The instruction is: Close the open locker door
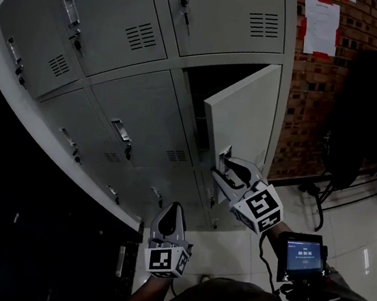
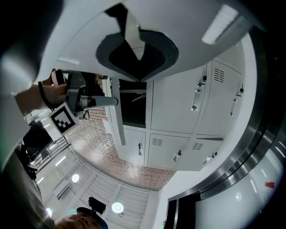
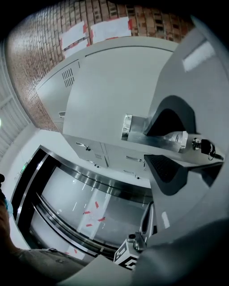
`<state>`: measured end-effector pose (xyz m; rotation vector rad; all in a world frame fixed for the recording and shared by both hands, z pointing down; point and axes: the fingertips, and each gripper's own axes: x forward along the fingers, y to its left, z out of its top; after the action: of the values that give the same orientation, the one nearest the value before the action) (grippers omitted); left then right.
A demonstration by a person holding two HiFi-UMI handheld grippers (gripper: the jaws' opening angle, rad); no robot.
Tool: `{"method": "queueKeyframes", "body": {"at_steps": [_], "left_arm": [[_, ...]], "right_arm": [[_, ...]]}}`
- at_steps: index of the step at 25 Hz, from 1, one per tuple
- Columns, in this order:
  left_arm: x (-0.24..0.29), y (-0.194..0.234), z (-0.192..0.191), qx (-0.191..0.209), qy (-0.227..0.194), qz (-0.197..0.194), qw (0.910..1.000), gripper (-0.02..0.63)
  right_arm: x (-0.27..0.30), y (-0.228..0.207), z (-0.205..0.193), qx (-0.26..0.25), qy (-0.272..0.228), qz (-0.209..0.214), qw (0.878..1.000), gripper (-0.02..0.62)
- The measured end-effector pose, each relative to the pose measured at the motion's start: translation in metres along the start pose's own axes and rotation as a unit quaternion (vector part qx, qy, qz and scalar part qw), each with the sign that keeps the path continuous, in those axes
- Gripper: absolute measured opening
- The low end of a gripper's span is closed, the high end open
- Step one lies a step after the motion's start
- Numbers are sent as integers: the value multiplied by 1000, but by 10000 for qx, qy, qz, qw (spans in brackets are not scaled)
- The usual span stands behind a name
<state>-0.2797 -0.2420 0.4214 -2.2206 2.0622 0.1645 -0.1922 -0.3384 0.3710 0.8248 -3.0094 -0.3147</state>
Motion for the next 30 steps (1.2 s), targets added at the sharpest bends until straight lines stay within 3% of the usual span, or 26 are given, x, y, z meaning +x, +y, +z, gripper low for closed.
{"method": "queueKeyframes", "body": {"at_steps": [15,30], "left_arm": [[20,66,4,45,-23,-23,10000,0],[27,103,-1,-28,0,63,10000,0]], "right_arm": [[91,-29,-13,-62,326,-955,9949,147],[140,-59,-22,-407,615,-1394,9875,121]]}}
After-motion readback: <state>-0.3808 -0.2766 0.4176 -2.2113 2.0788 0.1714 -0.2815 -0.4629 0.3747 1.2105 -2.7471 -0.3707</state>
